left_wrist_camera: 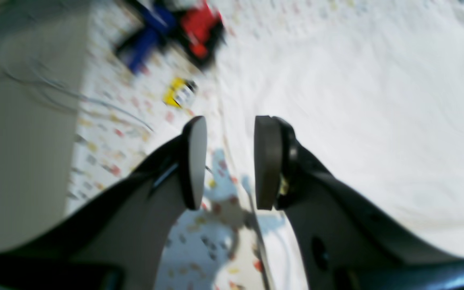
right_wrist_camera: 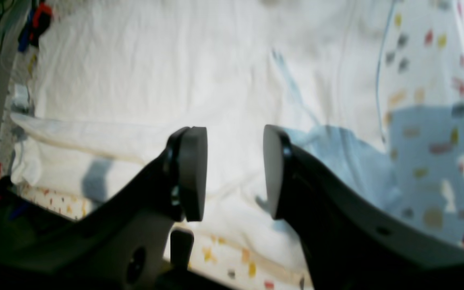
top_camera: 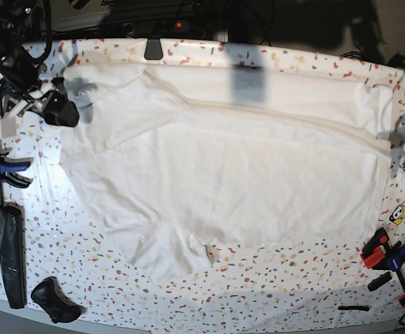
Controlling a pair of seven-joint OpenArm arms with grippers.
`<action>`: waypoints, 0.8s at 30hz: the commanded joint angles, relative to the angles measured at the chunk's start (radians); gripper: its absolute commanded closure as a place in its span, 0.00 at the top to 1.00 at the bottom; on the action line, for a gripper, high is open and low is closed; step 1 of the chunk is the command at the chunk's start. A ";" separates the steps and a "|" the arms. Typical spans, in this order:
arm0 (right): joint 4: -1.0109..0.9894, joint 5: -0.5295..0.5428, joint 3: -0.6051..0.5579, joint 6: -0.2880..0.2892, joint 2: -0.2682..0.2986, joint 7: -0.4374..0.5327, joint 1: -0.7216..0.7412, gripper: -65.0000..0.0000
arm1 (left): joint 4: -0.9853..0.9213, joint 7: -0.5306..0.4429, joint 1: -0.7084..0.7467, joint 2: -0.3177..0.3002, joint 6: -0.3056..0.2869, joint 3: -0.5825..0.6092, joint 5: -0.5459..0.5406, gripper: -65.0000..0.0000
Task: Fold the T-shirt properly
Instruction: 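Release the shirt and move the right gripper toward the sleeve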
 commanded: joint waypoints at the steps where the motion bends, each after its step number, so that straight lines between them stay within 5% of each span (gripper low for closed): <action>1: 0.016 -0.003 0.006 0.004 0.014 0.021 0.019 0.36 | 0.012 -0.050 -0.011 -0.013 0.004 -0.007 -0.009 0.30; 5: 0.016 -0.063 0.006 0.004 0.014 0.063 0.093 0.36 | 0.006 -0.165 -0.012 0.048 0.080 -0.006 0.001 0.25; 10: 0.016 -0.135 0.006 0.004 0.014 0.087 0.166 0.36 | -0.026 -0.170 -0.047 0.131 0.200 0.008 0.110 0.15; 17: 0.015 -0.310 -0.084 0.004 0.018 0.202 0.223 0.36 | -0.244 -0.152 -0.158 0.143 0.225 0.174 0.222 0.25; 24: -0.101 -0.553 -0.313 -0.097 0.024 0.290 0.395 0.36 | -0.330 -0.087 -0.264 0.143 0.285 0.243 0.257 0.25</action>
